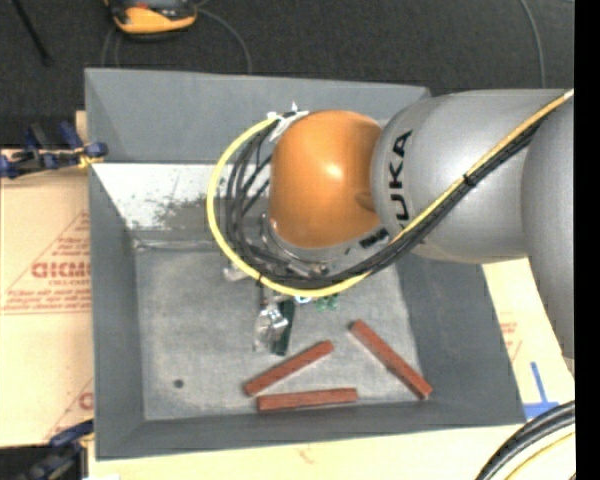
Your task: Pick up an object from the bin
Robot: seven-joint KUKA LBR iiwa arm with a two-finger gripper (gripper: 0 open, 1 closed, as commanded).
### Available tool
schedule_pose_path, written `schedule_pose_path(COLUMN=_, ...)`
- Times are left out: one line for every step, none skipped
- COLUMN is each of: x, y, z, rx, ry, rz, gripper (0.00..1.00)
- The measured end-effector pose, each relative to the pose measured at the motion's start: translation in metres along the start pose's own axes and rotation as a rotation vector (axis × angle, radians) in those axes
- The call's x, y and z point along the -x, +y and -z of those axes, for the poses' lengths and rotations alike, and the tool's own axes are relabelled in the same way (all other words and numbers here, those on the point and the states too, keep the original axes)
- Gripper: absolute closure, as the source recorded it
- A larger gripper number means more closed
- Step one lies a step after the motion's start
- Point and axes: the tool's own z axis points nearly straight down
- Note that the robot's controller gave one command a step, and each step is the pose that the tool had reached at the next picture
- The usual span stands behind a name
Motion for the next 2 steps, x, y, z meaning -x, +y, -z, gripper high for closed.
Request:
schedule_pose_path(x=-0.044, y=-0.0652, z=-0.0963, rx=0.004, ry=-0.015, rz=0.126, gripper=1.0)
schedule_pose_path(x=-0.0406, y=-0.0674, z=-0.0976, rx=-0.001, ry=-0.034, rz=0.121, gripper=0.0)
